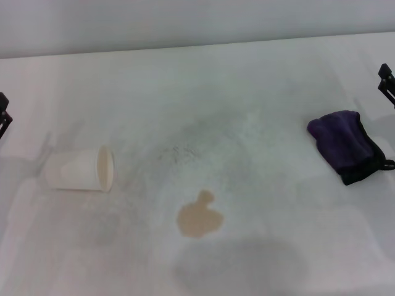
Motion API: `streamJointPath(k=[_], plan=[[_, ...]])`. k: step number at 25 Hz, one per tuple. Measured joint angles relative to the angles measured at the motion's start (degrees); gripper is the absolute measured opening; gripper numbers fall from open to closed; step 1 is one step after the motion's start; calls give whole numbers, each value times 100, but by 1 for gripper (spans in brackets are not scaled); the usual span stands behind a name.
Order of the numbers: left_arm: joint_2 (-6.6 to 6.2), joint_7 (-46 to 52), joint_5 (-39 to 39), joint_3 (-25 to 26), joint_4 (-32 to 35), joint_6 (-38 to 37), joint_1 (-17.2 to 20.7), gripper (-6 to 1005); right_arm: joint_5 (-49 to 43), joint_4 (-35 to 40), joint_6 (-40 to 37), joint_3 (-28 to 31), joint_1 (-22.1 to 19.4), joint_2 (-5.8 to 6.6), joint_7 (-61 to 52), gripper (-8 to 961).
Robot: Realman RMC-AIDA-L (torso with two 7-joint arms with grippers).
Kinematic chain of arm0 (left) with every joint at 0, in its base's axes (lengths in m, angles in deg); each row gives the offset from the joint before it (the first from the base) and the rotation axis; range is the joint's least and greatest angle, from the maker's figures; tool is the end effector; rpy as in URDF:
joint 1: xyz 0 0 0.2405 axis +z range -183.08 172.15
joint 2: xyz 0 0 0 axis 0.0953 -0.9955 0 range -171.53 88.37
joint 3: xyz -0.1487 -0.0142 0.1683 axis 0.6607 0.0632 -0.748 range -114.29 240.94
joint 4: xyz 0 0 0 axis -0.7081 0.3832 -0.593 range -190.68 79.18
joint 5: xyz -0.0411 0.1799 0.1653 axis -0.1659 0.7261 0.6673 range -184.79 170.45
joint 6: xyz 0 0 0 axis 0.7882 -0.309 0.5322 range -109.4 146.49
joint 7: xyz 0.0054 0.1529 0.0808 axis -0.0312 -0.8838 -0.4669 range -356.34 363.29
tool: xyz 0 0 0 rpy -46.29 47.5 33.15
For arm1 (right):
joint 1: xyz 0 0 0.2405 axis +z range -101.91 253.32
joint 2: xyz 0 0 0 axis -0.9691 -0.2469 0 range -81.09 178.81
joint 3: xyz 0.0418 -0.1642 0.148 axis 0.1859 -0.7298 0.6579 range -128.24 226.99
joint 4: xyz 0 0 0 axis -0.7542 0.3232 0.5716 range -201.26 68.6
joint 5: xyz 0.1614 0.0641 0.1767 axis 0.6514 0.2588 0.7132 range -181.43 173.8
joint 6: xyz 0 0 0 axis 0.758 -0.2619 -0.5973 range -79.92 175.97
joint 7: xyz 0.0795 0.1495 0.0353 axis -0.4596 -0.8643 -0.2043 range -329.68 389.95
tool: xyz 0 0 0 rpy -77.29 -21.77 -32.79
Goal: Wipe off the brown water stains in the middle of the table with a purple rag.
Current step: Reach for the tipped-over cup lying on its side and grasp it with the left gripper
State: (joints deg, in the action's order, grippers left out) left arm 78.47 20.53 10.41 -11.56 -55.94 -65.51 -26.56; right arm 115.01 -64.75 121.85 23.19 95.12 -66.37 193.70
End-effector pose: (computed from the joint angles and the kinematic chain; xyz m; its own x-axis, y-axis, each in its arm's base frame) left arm -0.3316 0.3113 -0.0121 0.6734 -0.1370 0.7265 0.6795 -0.2725 -0.6812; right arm 0.3922 0.3179 0.0329 0.7659 0.0125 -0.6429 -0.6389 -0.0983 -0.7630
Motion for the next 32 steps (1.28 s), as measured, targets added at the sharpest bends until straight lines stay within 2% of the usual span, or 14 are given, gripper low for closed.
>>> streamJointPath(k=[25, 27, 29, 30, 31, 32], plan=[[-17, -2, 68, -67, 53, -143, 37, 872, 23, 51, -2, 17, -15, 1, 26, 874], [-75, 362, 102, -104, 58, -122, 7, 872, 22, 55, -5, 17, -13, 5, 26, 874], [-75, 362, 102, -104, 58, -122, 7, 872, 15, 84, -12, 13, -6, 6, 26, 873], [-129, 566, 168, -169, 64, -34, -25, 872, 14, 102, -12, 10, -4, 7, 26, 873], [-269, 964, 279, -466, 126, 104, -112, 872, 12, 124, -12, 5, -4, 7, 26, 873], [-347, 1146, 297, -639, 216, 139, -117, 873, 11, 146, -12, -4, -4, 8, 26, 873]])
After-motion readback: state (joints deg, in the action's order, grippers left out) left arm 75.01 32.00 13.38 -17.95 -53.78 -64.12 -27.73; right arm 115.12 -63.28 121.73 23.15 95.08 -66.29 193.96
